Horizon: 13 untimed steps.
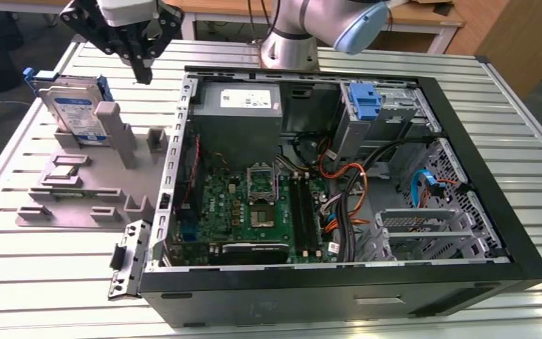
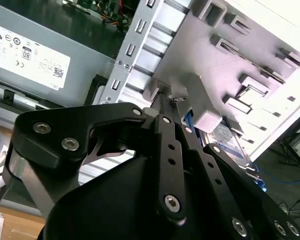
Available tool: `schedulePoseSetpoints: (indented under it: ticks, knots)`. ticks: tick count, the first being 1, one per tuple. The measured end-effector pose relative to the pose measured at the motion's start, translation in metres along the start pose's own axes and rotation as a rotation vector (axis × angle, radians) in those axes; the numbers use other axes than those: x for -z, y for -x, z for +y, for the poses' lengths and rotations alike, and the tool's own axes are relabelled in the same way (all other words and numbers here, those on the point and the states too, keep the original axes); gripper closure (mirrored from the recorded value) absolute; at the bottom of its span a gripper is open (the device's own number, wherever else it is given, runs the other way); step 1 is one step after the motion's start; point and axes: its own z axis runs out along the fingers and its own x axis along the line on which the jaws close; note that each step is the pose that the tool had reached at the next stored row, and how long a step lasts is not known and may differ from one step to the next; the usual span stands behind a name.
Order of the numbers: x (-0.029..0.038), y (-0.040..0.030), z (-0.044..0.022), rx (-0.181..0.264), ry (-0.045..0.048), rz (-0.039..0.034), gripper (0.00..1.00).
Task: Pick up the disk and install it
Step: 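Reach for the disk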
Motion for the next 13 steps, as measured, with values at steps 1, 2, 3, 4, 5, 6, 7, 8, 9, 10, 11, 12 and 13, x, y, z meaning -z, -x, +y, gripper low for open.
schedulePoseSetpoints:
  ticks: [1,2,3,4,5,6,7,8,9,10,11,12,13]
  knots:
    - [0.0,-0.0022,-0.0002,0.0,0.0001,-0.0001,0.89]
    - [0.0,-0.0047,-0.0004,0.0,0.0001,-0.0001,0.89]
    - [-0.0001,-0.007,-0.0006,0.0,0.0001,-0.0001,0.89]
    - [0.0,-0.0093,-0.0007,0.0,0.0001,0.0,0.89]
    - [0.0,-0.0115,-0.0009,0.0,0.0001,-0.0001,0.89]
    - [0.0,-0.0138,-0.0011,0.0,0.0001,-0.0001,0.89]
    - [0.0,-0.0161,-0.0012,0.0,0.0001,-0.0001,0.89]
    - [0.0,-0.0184,-0.0014,0.0,0.0001,-0.0001,0.89]
    - [0.0,-0.0207,-0.0016,0.0,0.0001,-0.0001,0.89]
    - [0.0,-0.0229,-0.0017,0.0,0.0,0.0,0.89]
    - [0.0,-0.0252,-0.0019,0.0,0.0001,0.0,0.89]
    - [0.0,-0.0274,-0.0021,0.0,0.0001,-0.0001,0.89]
    - [0.0,-0.0297,-0.0023,0.0,0.0001,-0.0001,0.89]
